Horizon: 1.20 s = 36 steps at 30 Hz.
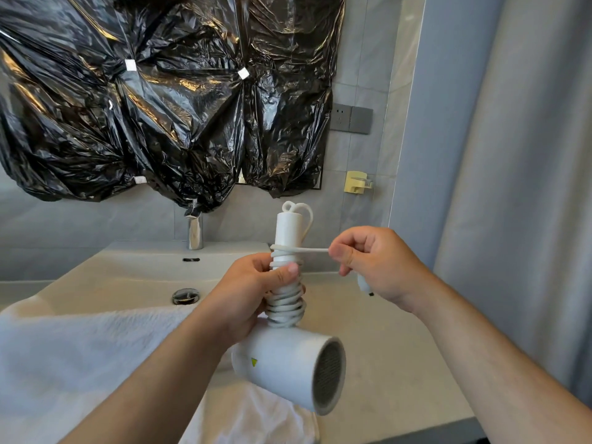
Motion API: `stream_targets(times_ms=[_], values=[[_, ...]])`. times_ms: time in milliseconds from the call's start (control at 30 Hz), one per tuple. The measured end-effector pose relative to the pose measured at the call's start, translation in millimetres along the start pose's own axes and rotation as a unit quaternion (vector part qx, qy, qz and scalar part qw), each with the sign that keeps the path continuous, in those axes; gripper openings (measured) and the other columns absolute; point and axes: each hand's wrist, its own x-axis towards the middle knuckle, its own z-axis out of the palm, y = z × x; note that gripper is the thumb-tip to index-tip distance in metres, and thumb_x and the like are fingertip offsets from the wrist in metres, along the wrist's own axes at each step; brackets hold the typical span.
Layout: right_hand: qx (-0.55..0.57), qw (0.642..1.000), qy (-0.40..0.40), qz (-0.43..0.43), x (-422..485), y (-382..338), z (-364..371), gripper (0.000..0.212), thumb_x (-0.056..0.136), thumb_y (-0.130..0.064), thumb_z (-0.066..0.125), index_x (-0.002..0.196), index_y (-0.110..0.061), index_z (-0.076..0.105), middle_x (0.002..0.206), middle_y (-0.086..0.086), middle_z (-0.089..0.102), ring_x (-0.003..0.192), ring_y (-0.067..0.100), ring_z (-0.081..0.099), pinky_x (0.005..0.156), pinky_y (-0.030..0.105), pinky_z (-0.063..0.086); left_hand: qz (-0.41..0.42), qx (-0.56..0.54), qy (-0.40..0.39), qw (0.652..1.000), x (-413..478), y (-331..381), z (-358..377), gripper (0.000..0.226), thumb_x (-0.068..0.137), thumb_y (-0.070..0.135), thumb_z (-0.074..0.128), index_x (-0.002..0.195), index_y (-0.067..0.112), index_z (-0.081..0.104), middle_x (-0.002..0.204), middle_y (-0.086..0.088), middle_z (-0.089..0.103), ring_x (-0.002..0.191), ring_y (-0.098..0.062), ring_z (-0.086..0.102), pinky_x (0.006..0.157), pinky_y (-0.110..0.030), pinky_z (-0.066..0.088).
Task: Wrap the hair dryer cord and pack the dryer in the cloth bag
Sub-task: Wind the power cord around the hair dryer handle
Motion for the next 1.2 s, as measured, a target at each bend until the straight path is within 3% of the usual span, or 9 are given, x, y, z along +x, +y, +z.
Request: stream_targets(times_ms=[100,167,333,467,567,667,833,1067,1200], values=[[0.007,1.0,0.023,0.0,2,3,2,0.014,0.088,-0.018,0.065,0.075,-0.013,0.065,0.051,-0.002,0.055,0.047,0.015,0.054,0.049,0.022,0.046,0.012,-0.052,-0.017,0.998,0,3,10,0.026,0.074,0.014,0.071,0.082,0.009,0.047,0.076,-0.012,0.013,0.064,-0.027,0.01,0.06,-0.026,0.024],[0.004,0.999,0.035,0.0,3,4,5,0.017,0.088,-0.019,0.066,0.072,-0.014,0.065,0.049,-0.004,0.05,0.041,0.015,0.049,0.045,0.022,0.045,0.008,-0.052,0.023,0.998,-2,5,17,0.034,0.063,0.016,0.073,0.083,0.013,0.046,0.081,-0.016,0.01,0.07,-0.032,0.009,0.064,-0.038,0.01],[-0.003,0.998,0.054,-0.009,6,0,7,0.021,0.085,-0.024,0.07,0.067,-0.015,0.064,0.043,-0.009,0.049,0.037,0.013,0.045,0.04,0.024,0.043,0.021,0.045,0.087,0.995,0,1,20,0.032,0.069,0.017,0.074,0.088,0.009,0.049,0.064,-0.011,0.049,0.053,-0.024,0.053,0.05,-0.03,0.047],[-0.003,0.998,0.06,-0.013,7,-1,4,0.02,0.083,-0.024,0.071,0.067,-0.016,0.064,0.044,-0.008,0.051,0.038,0.013,0.046,0.042,0.026,0.044,0.016,0.043,0.104,0.994,1,0,17,0.04,0.068,0.005,0.082,0.098,0.002,0.056,0.07,-0.018,0.052,0.062,-0.029,0.052,0.061,-0.041,0.051],[0.011,1.0,0.027,-0.01,5,-2,2,0.014,0.087,-0.015,0.066,0.073,-0.014,0.066,0.053,-0.004,0.056,0.044,0.014,0.05,0.046,0.022,0.045,0.021,0.009,0.086,0.996,0,-1,14,0.038,0.067,0.008,0.082,0.096,-0.003,0.061,0.081,-0.022,0.048,0.074,-0.035,0.039,0.062,-0.034,0.041],[0.085,0.996,-0.029,0.017,3,-2,-1,0.015,0.088,0.0,0.061,0.083,-0.011,0.07,0.063,-0.001,0.063,0.052,0.015,0.056,0.051,0.024,0.051,0.036,0.027,0.099,0.994,1,-3,6,0.038,0.073,0.019,0.079,0.097,-0.007,0.065,0.087,-0.025,0.056,0.074,-0.031,0.05,0.063,-0.035,0.047],[0.11,0.992,-0.058,0.031,-1,3,2,0.013,0.087,0.0,0.062,0.086,-0.011,0.068,0.068,0.002,0.066,0.058,0.017,0.058,0.055,0.026,0.052,0.016,-0.076,0.029,0.997,1,-3,5,0.036,0.081,0.021,0.061,0.104,-0.007,0.062,0.089,-0.023,0.06,0.074,-0.029,0.056,0.068,-0.04,0.051],[0.0,0.996,-0.088,0.017,-3,12,11,0.021,0.099,-0.02,0.048,0.084,-0.02,0.062,0.07,0.0,0.057,0.056,0.007,0.046,0.053,0.02,0.04,-0.008,-0.109,-0.039,0.993,1,-2,1,0.078,0.071,0.037,0.08,0.124,-0.014,0.052,0.093,-0.019,0.057,0.079,-0.03,0.054,0.074,-0.045,0.05],[0.061,0.985,-0.157,0.023,-3,17,11,0.019,0.094,-0.022,0.054,0.077,-0.019,0.062,0.069,0.002,0.06,0.065,0.014,0.053,0.065,0.022,0.044,-0.009,-0.133,-0.097,0.986,0,-2,0,0.075,0.07,0.039,0.082,0.12,-0.01,0.055,0.095,-0.023,0.063,0.08,-0.033,0.063,0.072,-0.043,0.055]])
